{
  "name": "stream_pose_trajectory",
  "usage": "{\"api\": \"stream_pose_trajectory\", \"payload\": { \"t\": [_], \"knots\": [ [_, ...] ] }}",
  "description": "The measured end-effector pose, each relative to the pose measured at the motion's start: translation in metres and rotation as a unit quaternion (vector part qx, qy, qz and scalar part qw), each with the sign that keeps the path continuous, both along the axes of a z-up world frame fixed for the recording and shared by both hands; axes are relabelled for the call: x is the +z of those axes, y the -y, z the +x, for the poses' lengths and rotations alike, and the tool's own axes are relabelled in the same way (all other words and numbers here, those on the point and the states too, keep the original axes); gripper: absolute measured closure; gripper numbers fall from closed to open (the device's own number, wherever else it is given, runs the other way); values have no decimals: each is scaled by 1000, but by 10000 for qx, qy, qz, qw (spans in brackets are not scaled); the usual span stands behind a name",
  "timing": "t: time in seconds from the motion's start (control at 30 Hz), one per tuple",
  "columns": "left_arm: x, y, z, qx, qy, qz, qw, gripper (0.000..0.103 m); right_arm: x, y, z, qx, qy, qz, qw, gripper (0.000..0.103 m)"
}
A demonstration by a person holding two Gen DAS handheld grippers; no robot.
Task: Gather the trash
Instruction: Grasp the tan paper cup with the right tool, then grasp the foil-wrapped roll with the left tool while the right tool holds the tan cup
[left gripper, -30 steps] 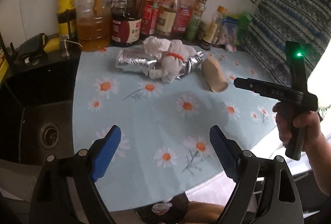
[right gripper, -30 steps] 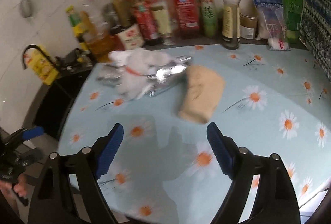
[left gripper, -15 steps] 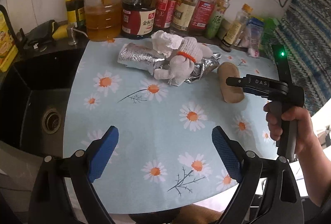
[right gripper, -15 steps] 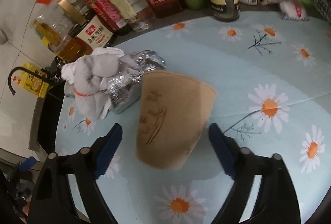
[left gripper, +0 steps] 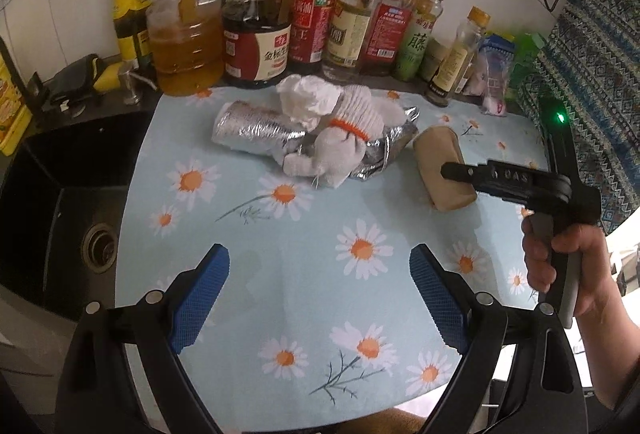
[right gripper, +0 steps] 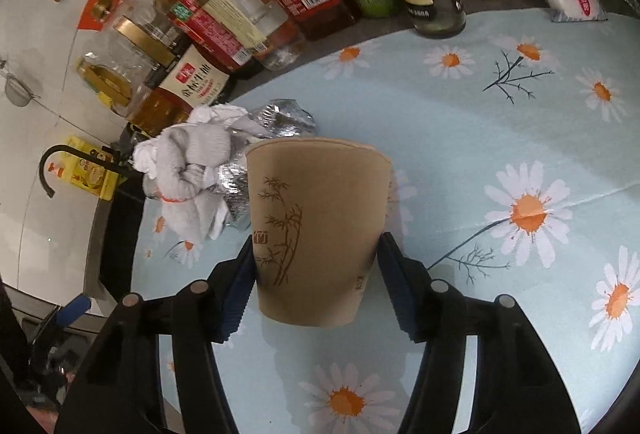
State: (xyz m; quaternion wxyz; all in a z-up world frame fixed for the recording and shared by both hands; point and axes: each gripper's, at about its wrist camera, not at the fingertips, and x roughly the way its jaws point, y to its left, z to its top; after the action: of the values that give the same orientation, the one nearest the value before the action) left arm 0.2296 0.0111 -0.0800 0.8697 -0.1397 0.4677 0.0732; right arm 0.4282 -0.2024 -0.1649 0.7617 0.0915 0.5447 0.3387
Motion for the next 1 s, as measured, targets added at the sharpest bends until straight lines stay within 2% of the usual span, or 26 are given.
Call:
{"api": "stream_pose_trajectory", "payload": {
  "t": [0.23,0.27,0.37,0.47,0.6,0.67,0.8,0.97,1.0],
  "knots": [
    [-3,-29,17,51,56,-258,9996,14,11,18,-29,-350,-26,311,9989,43],
    [-6,-39,21,187,31,-365,9992,14,13,21,-37,-385,-24,375,9986,43],
    [-17,-67,30,584,55,-1031,9929,14,20,28,-63,-425,-39,574,9974,43],
    [-34,-99,44,1111,8,-1562,9814,14,26,30,-89,-386,-21,638,9972,43],
    [-65,-131,66,1765,-149,-2417,9540,15,32,33,-124,-340,-42,900,9954,43],
    [-78,-141,76,2104,-217,-2694,9395,15,36,35,-137,-315,24,936,9951,43],
    [-93,-154,89,2608,-282,-2913,9200,15,39,40,-151,-319,23,996,9945,43],
    [-109,-160,106,2883,-467,-3009,9078,16,38,49,-156,-335,48,1041,9940,43],
    [-112,-161,109,2906,-496,-3049,9056,19,39,51,-156,-344,60,1053,9938,43]
  ]
}}
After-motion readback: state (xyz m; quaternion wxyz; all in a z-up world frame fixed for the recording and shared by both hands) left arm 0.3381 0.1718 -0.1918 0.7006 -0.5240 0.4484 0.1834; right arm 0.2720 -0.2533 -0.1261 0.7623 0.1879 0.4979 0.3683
